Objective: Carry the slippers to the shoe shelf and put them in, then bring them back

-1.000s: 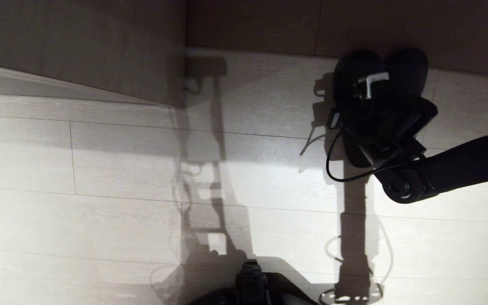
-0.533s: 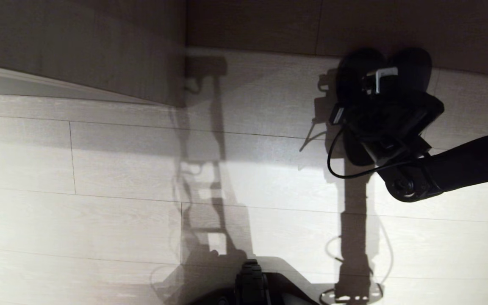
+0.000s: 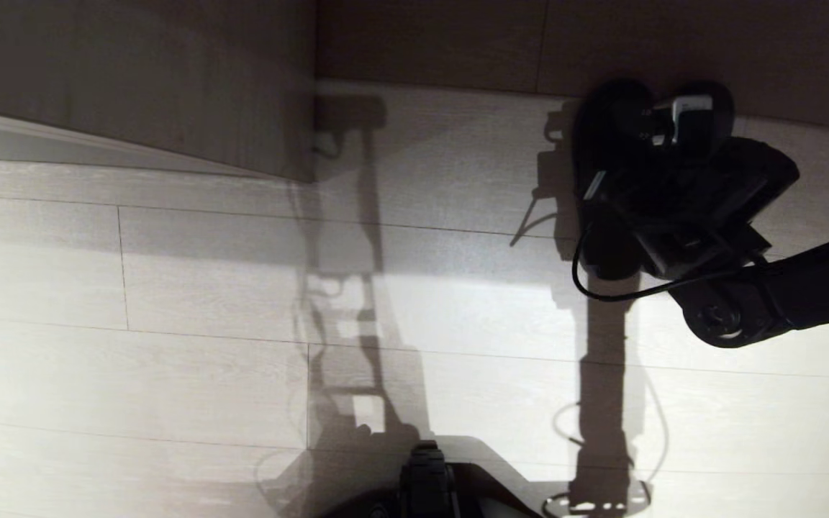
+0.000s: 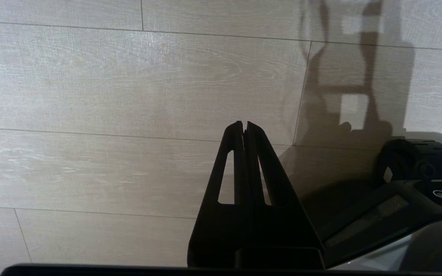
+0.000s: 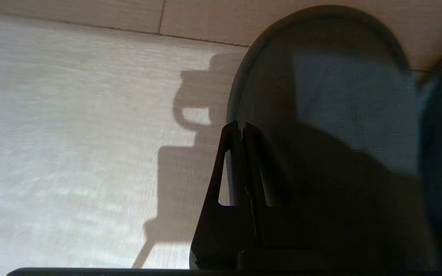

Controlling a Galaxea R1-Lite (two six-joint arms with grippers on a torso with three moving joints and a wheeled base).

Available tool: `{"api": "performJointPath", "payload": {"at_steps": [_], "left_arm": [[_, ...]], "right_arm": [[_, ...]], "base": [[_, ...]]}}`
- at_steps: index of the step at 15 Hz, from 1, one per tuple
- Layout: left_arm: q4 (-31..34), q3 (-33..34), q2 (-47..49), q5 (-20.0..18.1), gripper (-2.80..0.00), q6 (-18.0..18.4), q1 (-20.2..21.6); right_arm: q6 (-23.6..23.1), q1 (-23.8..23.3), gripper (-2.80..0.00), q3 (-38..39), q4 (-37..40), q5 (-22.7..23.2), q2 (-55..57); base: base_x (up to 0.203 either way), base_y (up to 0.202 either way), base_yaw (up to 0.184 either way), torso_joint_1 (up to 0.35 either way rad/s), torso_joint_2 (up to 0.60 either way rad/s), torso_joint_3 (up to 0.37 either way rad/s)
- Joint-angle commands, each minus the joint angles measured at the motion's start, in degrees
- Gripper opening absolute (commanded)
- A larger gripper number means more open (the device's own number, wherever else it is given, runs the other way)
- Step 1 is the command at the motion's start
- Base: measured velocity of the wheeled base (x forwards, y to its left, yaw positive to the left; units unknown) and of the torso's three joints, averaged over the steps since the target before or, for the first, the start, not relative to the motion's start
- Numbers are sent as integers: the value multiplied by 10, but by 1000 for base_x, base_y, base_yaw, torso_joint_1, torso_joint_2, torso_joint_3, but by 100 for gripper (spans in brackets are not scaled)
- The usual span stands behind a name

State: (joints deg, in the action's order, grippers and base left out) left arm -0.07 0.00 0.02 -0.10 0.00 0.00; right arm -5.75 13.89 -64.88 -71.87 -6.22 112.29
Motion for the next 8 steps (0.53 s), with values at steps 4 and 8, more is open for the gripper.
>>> {"api": "performJointPath", "payload": {"at_steps": [4,8], "left_arm": [[0,0,0,0,-280,0,0],[0,0,-1,0,-280,0,0]], "right_arm": [[-2,4,-280,120,-31,9,-85],[-26,14,-280,259,-70,17,-168]], "base": [[0,0,0,0,0,0],[0,0,0,0,0,0]]}}
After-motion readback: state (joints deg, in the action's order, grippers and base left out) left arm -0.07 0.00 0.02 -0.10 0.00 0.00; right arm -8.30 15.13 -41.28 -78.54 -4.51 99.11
